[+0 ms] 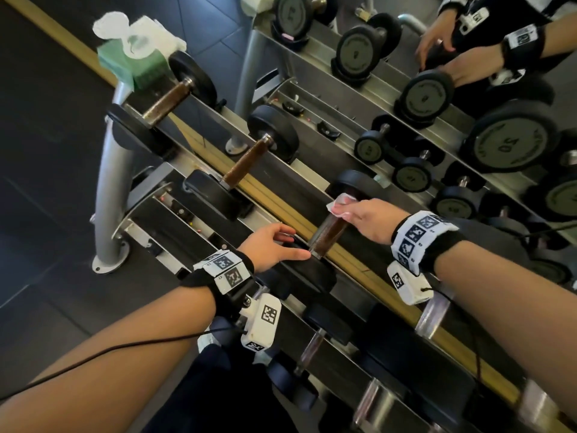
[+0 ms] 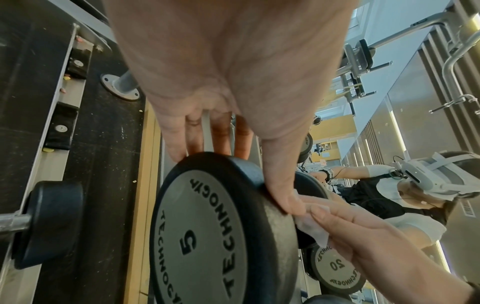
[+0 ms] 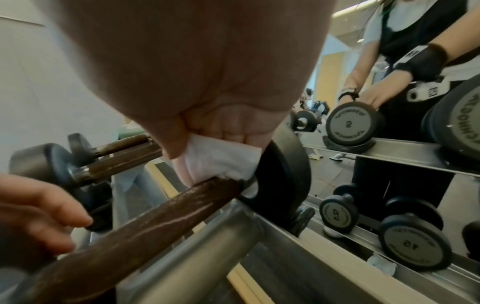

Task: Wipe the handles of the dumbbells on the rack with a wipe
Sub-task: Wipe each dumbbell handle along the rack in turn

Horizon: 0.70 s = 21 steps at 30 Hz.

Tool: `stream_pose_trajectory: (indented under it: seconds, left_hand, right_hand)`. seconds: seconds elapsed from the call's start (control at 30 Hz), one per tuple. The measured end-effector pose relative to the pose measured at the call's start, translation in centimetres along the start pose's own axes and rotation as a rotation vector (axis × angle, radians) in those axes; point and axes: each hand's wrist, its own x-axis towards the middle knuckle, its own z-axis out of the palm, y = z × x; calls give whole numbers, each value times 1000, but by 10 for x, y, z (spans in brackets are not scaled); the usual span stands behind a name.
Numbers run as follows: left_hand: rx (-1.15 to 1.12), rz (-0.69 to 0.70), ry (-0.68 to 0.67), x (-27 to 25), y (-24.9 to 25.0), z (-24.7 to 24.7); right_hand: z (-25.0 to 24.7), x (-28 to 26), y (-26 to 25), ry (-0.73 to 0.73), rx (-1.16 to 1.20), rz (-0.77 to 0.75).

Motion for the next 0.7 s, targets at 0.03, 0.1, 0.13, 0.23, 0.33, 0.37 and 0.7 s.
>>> stream_pose_trajectory:
  seconds: [0.03, 0.1, 0.13, 0.23, 0.33, 0.37, 0.7]
  left_hand:
    - [-5, 0, 0, 0, -1, 0]
    - [-15, -7, 9, 2, -2, 0]
    - [-17, -7, 18, 3, -3, 1]
    - [3, 3, 32, 4, -7, 2]
    - [6, 6, 29, 5, -8, 3]
    - [5, 5, 29, 5, -8, 2]
    - [3, 12, 39, 6, -12, 3]
  right_hand:
    - [1, -2, -2, -6, -17, 3]
    - [12, -10, -17, -26, 5, -35]
    - [19, -17, -27, -55, 37, -69]
    - [35, -32, -46, -145, 48, -170]
    - [18, -27, -43, -190, -114, -126]
    - [11, -23, -40, -157, -131, -88]
    - [40, -33, -39, -105, 90, -110]
